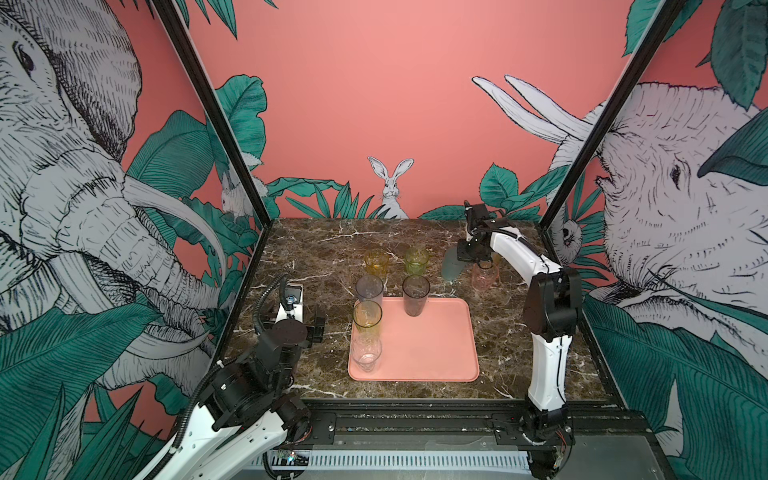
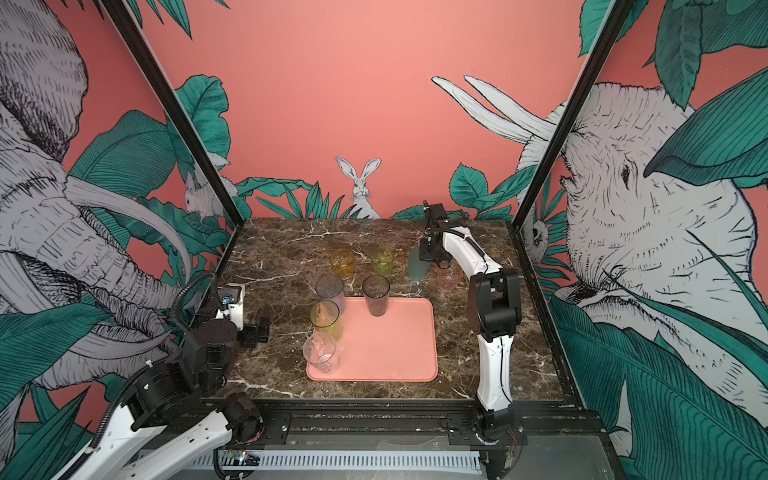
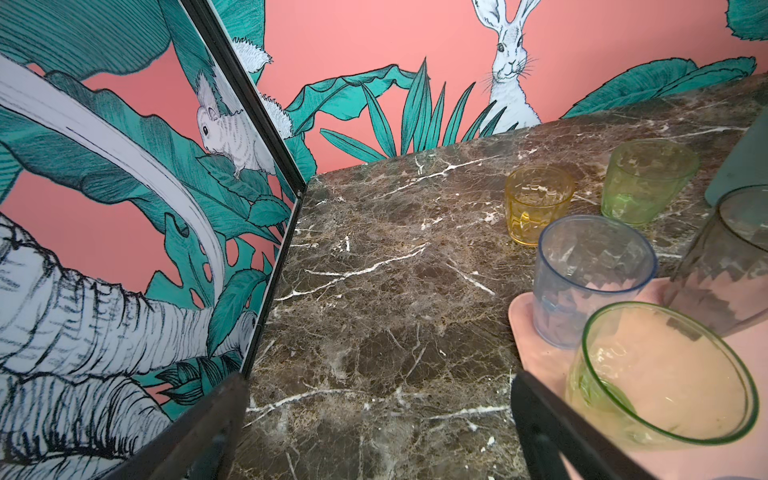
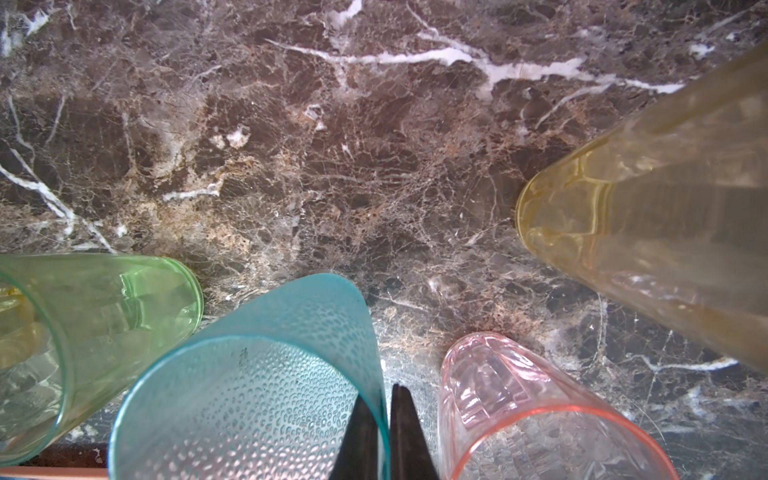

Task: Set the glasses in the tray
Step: 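Lower the right gripper around the teal cup's rim and close it, then lift the teal cup with the right gripper and draw it toward the robot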

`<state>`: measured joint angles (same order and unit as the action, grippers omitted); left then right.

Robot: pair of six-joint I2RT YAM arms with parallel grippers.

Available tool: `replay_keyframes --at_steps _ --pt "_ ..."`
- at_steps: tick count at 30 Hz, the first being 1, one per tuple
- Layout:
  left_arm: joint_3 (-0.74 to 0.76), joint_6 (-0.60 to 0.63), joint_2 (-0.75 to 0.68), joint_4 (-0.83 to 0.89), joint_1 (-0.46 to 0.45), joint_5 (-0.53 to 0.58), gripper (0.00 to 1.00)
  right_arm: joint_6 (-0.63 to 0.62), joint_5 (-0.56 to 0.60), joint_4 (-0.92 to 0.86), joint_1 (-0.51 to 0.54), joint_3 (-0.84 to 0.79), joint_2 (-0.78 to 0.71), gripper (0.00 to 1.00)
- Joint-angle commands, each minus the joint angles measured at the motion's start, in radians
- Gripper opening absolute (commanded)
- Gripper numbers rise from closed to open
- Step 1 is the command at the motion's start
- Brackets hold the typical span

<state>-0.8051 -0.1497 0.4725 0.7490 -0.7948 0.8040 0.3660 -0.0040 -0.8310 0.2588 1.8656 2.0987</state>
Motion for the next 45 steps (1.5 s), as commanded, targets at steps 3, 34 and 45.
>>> replay_keyframes --at_steps 3,34,45 --pt "0.000 -0.014 0.002 -0.011 0.005 0.006 0.99 0.000 -0.005 -0.043 -0.004 0.014 -0.065 0.00" --pt "0.001 -0.024 0.000 -0.010 0.005 -0.002 0.99 -0.009 0.066 -0.254 0.109 -0.125 -0.489 0.00" --pt "0.001 -0.027 -0.006 -0.008 0.004 0.010 0.99 0.022 0.191 -0.339 0.258 -0.202 -0.637 0.00"
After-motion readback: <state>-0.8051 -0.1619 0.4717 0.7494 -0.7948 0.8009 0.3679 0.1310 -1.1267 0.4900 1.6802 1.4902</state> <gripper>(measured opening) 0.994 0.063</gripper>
